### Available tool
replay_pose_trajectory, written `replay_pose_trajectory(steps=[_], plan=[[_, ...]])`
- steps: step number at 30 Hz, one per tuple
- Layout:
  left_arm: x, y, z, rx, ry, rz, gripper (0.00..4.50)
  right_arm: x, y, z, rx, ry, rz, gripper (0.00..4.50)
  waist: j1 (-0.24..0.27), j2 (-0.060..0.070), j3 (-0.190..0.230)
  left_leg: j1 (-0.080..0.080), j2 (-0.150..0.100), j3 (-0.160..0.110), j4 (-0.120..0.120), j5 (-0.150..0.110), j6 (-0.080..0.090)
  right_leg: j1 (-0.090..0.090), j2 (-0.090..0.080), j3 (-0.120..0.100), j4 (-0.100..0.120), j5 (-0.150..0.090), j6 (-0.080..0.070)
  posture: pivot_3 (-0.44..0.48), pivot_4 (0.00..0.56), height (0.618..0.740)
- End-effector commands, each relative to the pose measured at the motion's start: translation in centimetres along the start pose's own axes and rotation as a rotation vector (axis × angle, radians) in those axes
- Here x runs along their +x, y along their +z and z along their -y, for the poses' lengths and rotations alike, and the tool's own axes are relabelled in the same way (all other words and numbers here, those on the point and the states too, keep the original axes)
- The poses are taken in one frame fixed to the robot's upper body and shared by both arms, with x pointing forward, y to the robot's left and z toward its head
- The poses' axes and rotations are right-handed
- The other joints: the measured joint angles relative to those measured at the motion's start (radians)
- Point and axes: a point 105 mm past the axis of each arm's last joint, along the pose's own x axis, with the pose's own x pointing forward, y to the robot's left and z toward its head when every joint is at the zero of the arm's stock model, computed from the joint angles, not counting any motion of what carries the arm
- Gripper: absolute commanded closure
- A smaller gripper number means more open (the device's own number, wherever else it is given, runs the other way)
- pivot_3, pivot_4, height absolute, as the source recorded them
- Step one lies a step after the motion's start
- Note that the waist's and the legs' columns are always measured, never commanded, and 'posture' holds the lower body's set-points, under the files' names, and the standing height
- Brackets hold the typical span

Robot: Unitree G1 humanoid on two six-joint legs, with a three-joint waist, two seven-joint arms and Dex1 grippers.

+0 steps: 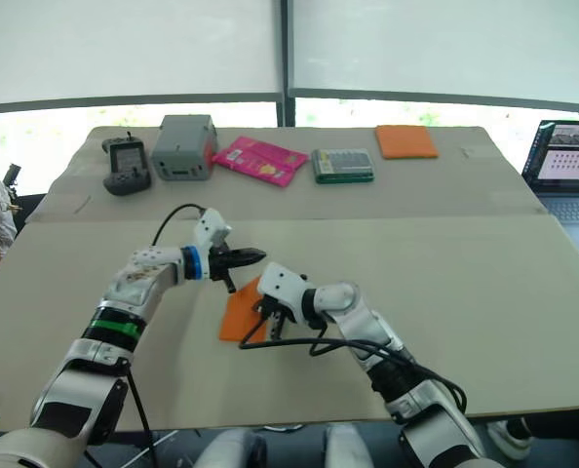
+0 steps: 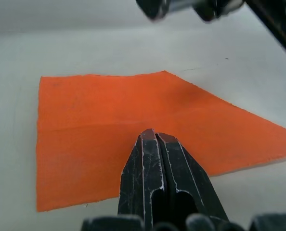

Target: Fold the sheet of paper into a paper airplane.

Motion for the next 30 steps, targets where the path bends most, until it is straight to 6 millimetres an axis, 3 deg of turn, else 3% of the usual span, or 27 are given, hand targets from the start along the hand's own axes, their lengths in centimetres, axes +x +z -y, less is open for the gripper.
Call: replay_pose_trajectory(steps=[1,7,14,18,30], plan=[[0.6,0.2,-0.1,0.052,-0.023,-0.011,4.47,0.2,-2.9,-0.9,0.069,0.023,-0.106,4.5,0.0,0.0,0.0,0.0,0.0,0.0,0.0,0.0,0.0,0.0,0.0,0.0,0.0,0.0,0.0,0.0,0.15,0.74],[0.9,-2.1,-0.5,0.055,-0.006,-0.082,4.47,0.2,-2.7,-0.6,0.07,0.013,-0.105,4.5,0.0,0.0,0.0,0.0,0.0,0.0,0.0,0.0,0.0,0.0,0.001,0.0,0.0,0.0,0.0,0.0,0.15,0.74],[-0.5,-4.5,-0.1,0.061,-0.019,-0.141,4.47,0.3,-2.6,-0.4,0.063,0.019,-0.102,4.5,-0.001,0.0,0.0,0.002,0.001,0.0,0.001,0.0,0.0,0.002,0.001,0.0,0.001,0.0,0.0,0.0,0.15,0.74],[-2.0,-5.7,0.4,0.051,-0.021,-0.156,4.47,0.6,-2.5,-0.5,0.059,0.03,-0.1,4.5,-0.004,0.0,0.0,0.003,0.002,0.0,0.0,0.0,0.0,0.001,0.001,0.0,0.002,0.0,0.0,0.0,0.15,0.74],[-9.1,-9.0,4.2,-0.02,0.033,-0.229,4.47,1.6,-2.3,-0.7,0.033,0.084,-0.1,4.5,-0.023,0.003,-0.004,0.008,0.004,0.0,-0.002,0.0,0.0,0.003,0.001,0.001,0.003,0.0,0.0,0.0,0.15,0.74]])
